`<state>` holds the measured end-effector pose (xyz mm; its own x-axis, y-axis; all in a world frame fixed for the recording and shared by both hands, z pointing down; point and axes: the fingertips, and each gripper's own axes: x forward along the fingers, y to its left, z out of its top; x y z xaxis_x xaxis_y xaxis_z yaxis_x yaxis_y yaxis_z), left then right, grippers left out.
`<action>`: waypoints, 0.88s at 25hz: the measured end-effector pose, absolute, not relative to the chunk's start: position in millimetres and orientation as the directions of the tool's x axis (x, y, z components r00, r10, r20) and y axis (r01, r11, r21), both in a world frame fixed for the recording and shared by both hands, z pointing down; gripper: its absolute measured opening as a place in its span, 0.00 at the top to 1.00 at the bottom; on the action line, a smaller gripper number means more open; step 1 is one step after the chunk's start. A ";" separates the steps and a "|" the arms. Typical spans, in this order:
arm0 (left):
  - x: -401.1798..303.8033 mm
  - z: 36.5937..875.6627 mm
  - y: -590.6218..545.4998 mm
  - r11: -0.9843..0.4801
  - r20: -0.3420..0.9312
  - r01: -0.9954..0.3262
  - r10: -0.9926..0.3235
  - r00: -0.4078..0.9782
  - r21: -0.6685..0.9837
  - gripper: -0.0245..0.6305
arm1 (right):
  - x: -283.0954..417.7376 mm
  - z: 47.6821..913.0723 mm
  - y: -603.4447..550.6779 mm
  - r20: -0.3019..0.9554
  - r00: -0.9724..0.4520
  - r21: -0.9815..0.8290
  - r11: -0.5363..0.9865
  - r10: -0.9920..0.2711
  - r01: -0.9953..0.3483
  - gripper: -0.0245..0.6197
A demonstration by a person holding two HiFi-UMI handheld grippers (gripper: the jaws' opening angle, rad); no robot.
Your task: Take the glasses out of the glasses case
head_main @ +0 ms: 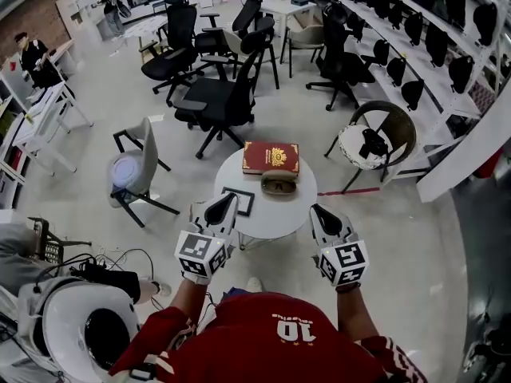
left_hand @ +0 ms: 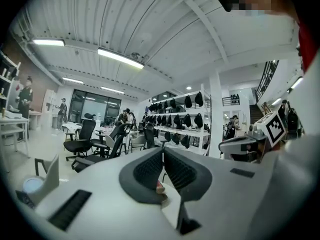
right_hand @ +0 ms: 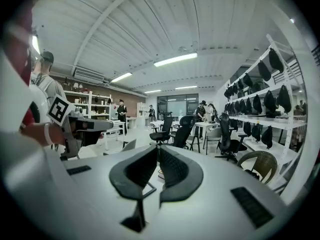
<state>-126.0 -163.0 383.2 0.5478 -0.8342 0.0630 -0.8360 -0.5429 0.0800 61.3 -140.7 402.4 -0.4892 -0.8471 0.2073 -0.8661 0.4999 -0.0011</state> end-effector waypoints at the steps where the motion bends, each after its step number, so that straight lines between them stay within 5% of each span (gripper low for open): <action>1: -129.4 384.9 -170.2 -0.545 0.063 -0.834 -0.833 0.550 0.082 0.93 | 57.8 403.1 -148.5 0.207 -0.488 0.000 0.498 -0.848 -0.867 0.92; 22: -158.2 417.7 -242.8 -0.529 0.093 -0.840 -0.837 0.540 0.119 0.93 | 27.1 414.0 -231.2 0.219 -0.505 0.010 0.519 -0.835 -0.855 0.92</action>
<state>-158.2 -242.8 417.7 0.5398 -0.8366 0.0932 -0.8403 -0.5290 0.1185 27.1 -231.2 414.0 -0.5046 -0.8350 0.2194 -0.8547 0.5190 0.0095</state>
